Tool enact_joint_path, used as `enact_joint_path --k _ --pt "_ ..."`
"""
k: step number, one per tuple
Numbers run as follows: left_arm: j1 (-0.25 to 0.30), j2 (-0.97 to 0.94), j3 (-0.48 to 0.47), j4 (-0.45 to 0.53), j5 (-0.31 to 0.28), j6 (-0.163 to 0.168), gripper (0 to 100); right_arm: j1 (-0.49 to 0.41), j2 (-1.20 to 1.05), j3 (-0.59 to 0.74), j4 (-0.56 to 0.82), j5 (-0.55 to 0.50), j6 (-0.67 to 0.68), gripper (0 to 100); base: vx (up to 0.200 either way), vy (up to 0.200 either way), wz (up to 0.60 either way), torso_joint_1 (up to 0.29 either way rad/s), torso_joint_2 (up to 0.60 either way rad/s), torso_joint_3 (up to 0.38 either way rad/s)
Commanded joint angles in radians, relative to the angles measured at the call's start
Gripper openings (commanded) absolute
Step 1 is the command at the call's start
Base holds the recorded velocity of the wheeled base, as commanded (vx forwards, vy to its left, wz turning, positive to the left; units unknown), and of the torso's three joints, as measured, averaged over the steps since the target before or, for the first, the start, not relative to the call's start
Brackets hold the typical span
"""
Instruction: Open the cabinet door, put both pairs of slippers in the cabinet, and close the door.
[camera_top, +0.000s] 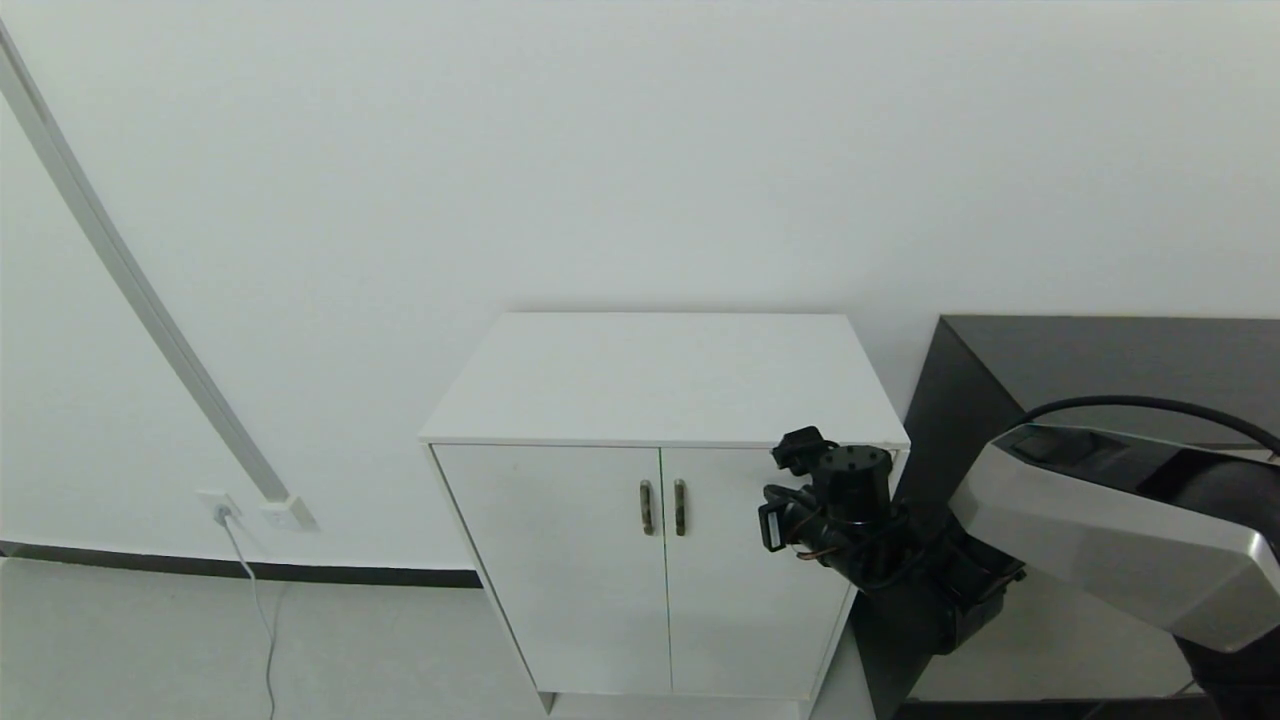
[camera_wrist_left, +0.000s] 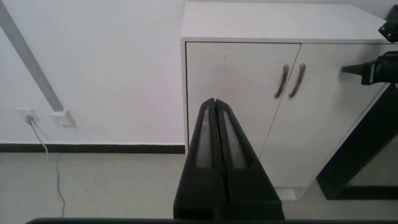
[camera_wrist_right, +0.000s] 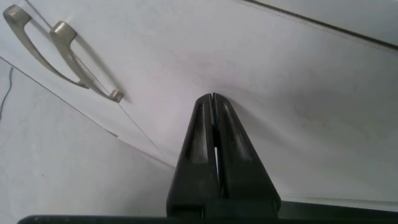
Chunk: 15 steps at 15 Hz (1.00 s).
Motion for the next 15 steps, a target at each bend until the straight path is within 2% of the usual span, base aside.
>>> enact_joint_path --k 1,5,9,13,15 --pt "0.000 0.000 0.000 0.000 0.000 0.001 0 -0.001 0.002 -0.001 0.000 0.000 0.000 0 0.000 0.000 0.00 0.000 0.00 0.000" --pt "0.000 0.000 0.000 0.000 0.000 -0.001 0 -0.003 -0.011 0.010 -0.005 -0.001 0.000 0 0.000 0.000 0.00 0.000 0.00 0.000" --pt "0.000 0.000 0.000 0.000 0.000 -0.001 0 -0.001 -0.141 0.121 -0.010 -0.017 0.021 0 0.000 0.000 0.00 0.000 0.00 0.000" --pt "0.000 0.000 0.000 0.000 0.002 -0.001 0 -0.038 -0.307 0.323 -0.103 -0.054 0.043 0 0.000 0.000 0.00 0.000 0.00 0.000" --pt "0.000 0.000 0.000 0.000 0.002 0.001 0 -0.069 -0.448 0.495 -0.154 -0.061 0.043 0 0.000 0.000 0.00 0.000 0.00 0.000"
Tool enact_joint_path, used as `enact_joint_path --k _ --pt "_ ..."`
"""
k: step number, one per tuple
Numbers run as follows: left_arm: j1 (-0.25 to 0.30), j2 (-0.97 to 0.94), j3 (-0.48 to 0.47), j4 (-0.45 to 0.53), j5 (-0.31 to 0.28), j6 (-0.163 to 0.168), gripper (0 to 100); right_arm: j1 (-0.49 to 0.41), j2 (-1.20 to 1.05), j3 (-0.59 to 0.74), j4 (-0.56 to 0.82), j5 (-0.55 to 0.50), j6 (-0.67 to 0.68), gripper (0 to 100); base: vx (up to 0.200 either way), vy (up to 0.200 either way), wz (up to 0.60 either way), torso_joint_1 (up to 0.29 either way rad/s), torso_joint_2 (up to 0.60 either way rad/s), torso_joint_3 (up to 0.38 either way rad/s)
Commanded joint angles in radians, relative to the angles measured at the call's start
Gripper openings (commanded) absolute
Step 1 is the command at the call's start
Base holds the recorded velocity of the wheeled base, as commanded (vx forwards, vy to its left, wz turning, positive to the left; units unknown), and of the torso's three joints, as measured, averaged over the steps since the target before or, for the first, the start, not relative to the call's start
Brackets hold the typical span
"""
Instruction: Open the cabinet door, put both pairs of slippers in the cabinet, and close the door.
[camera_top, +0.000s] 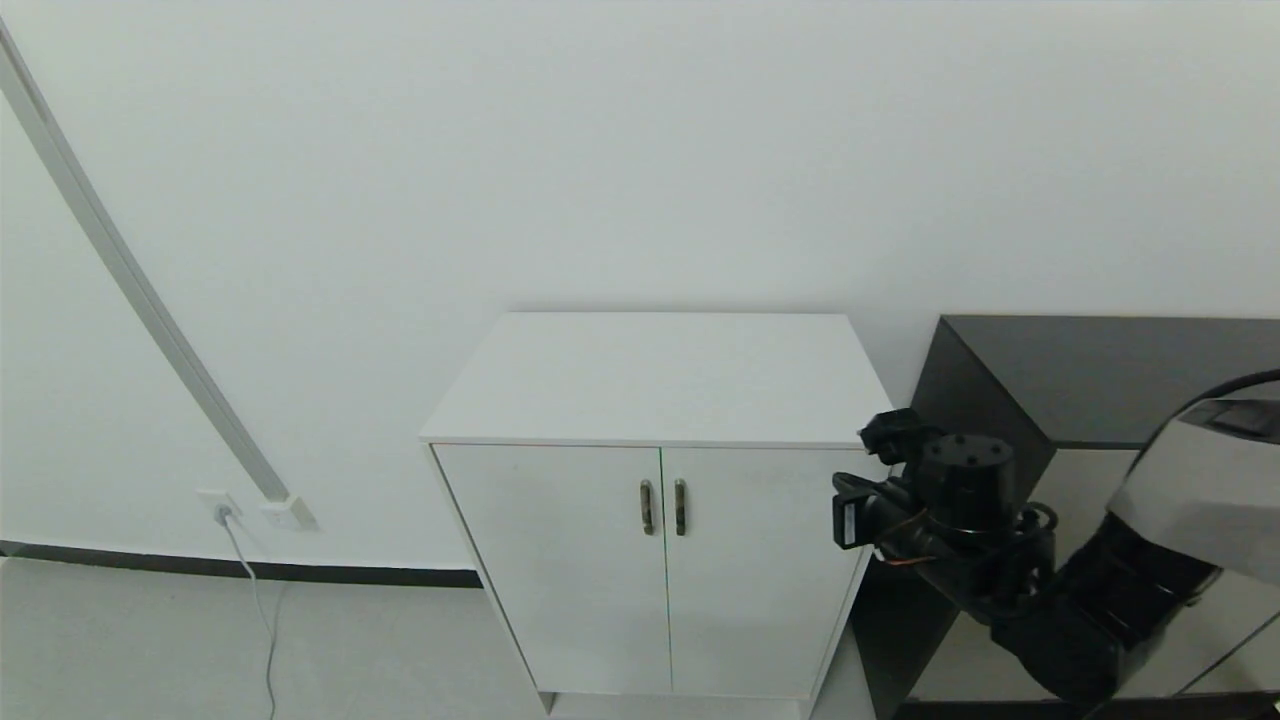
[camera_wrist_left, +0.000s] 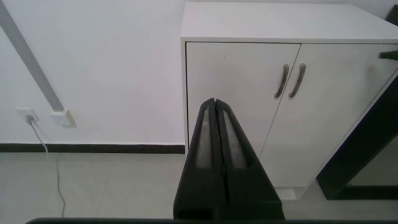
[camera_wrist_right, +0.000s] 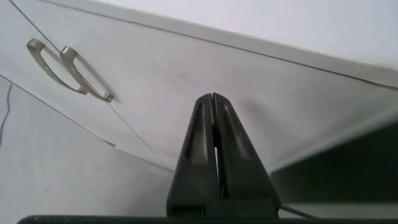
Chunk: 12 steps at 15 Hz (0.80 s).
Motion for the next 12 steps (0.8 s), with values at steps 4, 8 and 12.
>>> enact_joint_path --k 4,8,12 --pt "0.001 0.000 0.000 0.000 0.001 -0.001 0 -0.080 -0.360 0.338 -0.035 -0.007 0.001 0 0.000 0.000 0.00 0.000 0.00 0.000" --pt "0.001 0.000 0.000 0.000 0.001 -0.001 0 -0.126 -0.545 0.461 -0.023 -0.006 -0.002 0 0.000 0.000 0.00 0.000 0.00 0.000" --pt "0.001 0.000 0.000 0.000 0.001 -0.001 0 -0.171 -0.696 0.633 -0.023 -0.006 -0.007 0 0.000 0.000 0.00 0.000 0.00 0.000"
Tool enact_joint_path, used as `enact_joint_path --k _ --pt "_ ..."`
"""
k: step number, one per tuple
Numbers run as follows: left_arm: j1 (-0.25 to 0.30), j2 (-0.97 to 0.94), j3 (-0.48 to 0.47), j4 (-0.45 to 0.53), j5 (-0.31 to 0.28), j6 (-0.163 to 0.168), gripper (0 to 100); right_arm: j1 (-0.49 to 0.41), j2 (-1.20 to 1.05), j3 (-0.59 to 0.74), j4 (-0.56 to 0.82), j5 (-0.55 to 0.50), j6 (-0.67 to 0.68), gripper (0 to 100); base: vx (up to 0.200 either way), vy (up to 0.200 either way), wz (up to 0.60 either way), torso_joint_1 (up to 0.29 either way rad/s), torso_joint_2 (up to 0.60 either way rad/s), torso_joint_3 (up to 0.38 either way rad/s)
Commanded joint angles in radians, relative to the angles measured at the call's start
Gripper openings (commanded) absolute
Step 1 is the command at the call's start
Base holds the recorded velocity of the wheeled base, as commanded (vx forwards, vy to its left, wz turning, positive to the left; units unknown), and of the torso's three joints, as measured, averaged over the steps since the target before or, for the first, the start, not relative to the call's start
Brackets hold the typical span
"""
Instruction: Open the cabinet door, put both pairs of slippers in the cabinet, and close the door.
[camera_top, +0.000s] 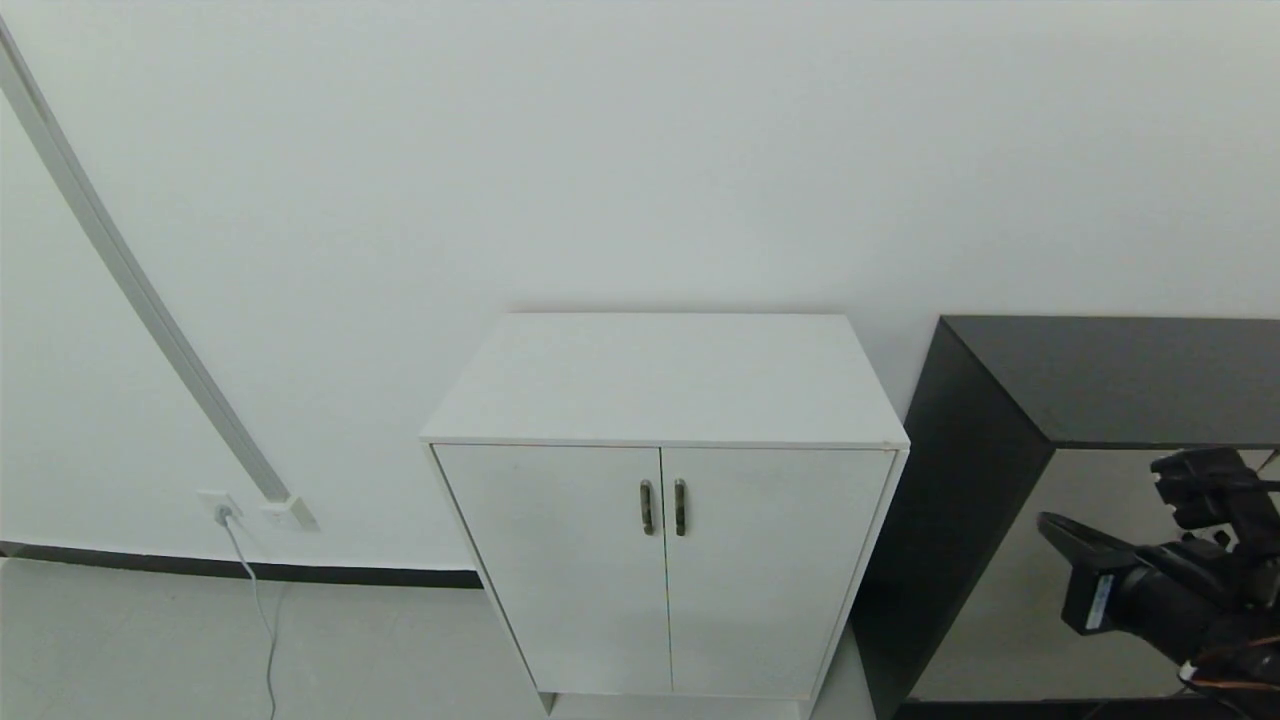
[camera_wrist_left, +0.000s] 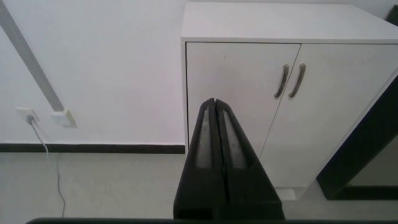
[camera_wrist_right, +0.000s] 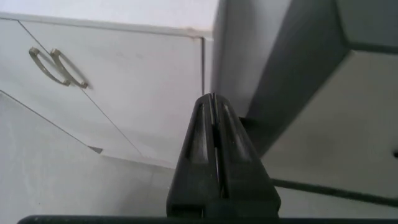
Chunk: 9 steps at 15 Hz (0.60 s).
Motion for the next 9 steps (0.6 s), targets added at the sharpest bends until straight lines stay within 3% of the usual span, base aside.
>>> enact_joint_path --k 1,4,9 --pt "0.000 0.000 0.000 0.000 0.000 -0.001 0 -0.048 -0.131 0.098 0.004 0.000 -0.005 0 0.000 0.000 0.00 0.000 0.00 0.000" --pt "0.000 0.000 0.000 0.000 0.000 -0.001 0 -0.119 -0.280 0.098 0.165 0.017 -0.028 0 0.000 0.000 0.00 0.000 0.00 0.000" --pt "0.000 0.000 0.000 0.000 0.000 0.001 0 -0.123 -0.679 0.084 0.647 0.058 -0.048 0 0.000 0.000 0.00 0.000 0.00 0.000"
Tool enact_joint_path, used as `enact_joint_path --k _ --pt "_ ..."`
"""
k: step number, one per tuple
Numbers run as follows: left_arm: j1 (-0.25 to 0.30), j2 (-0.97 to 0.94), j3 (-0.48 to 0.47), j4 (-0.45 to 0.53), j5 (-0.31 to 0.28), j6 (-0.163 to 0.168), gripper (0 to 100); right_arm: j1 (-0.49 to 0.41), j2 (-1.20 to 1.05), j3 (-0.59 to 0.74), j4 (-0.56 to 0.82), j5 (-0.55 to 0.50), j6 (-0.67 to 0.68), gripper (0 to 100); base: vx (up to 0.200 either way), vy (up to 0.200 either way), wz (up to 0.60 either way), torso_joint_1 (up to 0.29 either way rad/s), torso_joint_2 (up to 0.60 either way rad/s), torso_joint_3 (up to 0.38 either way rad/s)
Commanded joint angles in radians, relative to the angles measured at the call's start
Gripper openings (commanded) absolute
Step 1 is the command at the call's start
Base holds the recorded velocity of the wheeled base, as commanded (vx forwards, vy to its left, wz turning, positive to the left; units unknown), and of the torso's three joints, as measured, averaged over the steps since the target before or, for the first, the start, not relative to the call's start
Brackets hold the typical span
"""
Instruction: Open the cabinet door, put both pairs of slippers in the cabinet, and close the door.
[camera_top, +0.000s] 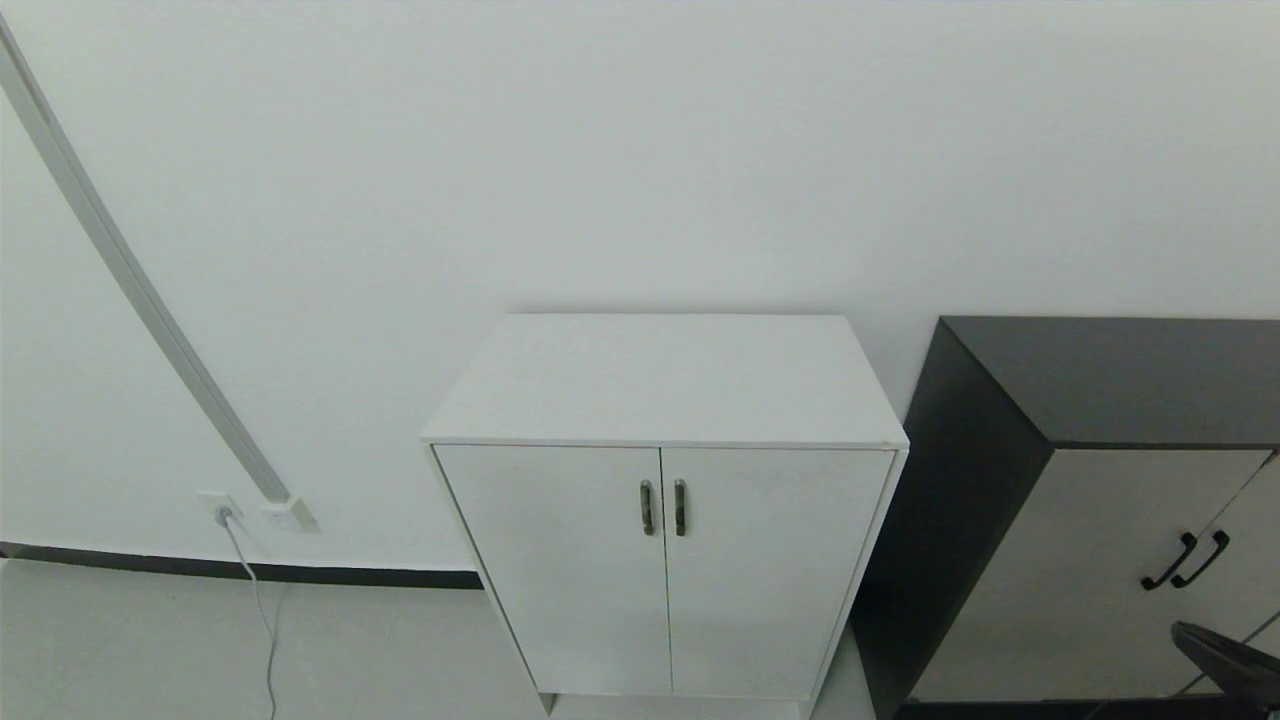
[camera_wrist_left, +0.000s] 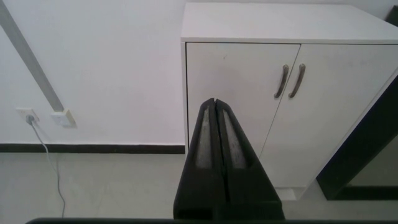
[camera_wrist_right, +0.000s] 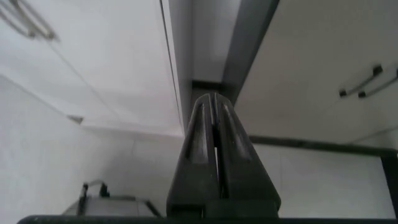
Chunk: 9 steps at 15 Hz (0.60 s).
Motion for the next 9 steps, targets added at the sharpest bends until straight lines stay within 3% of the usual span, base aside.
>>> enact_joint_path --k 1,9 --pt "0.000 0.000 0.000 0.000 0.000 -0.001 0 -0.004 -0.243 -0.008 0.174 0.024 -0.002 0 0.000 0.000 0.00 0.000 0.00 0.000" --pt "0.000 0.000 0.000 0.000 0.000 -0.001 0 0.009 -0.616 -0.033 0.593 0.031 -0.003 0 0.000 0.000 0.00 0.000 0.00 0.000"
